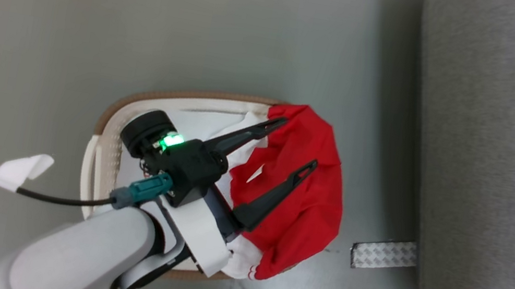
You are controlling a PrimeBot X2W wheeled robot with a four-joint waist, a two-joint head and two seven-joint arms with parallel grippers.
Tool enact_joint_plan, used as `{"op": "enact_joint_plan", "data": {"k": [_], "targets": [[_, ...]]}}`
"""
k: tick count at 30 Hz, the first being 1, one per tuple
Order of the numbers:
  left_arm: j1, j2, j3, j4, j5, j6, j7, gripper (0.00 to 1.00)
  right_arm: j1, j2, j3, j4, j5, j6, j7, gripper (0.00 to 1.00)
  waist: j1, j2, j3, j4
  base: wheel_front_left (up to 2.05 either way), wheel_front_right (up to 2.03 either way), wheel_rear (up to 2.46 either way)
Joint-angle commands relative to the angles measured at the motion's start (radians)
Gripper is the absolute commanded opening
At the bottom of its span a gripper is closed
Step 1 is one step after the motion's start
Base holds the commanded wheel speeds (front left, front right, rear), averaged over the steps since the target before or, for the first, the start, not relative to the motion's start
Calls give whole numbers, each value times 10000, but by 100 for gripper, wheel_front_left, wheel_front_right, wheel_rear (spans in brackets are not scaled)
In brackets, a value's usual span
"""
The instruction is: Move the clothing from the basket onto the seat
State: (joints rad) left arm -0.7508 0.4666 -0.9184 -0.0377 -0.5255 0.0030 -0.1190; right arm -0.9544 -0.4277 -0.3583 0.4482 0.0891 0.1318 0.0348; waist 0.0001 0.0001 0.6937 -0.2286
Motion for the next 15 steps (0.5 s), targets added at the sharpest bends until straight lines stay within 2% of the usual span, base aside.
{"op": "enact_joint_plan", "data": {"k": [1,8,9,12,13,14,15], "targets": [[-143,65,23,-24,67,-19,-28,100,-151,-145,28,394,-283,-22,208,0,-1,-1,408,303,0,0,0],[-372,-35,126,192,11,-70,-240,100,-188,-205,-122,1913,-1147,-22,1374,0,-1,-1,676,672,0,0,0],[-380,-43,133,226,-1,-74,-276,100,-213,-226,-106,2003,-1173,-22,1470,6,-1,-1,644,703,0,0,0],[-285,-43,144,394,-91,-81,-400,100,-157,-128,44,2250,-1096,-22,1727,38,-1,-1,444,690,0,0,0],[-239,-41,146,458,-122,-74,-430,100,-130,-122,114,2280,-1088,-22,1807,52,-1,-1,359,667,0,0,0],[-202,-48,140,508,-146,-62,-444,100,-98,-122,188,2309,-1082,-22,1868,100,-1,-1,252,641,0,0,0],[-173,-64,127,545,-163,-58,-480,100,-69,-121,293,2329,-1049,-22,1898,100,-1,-1,128,619,0,0,0]]}}
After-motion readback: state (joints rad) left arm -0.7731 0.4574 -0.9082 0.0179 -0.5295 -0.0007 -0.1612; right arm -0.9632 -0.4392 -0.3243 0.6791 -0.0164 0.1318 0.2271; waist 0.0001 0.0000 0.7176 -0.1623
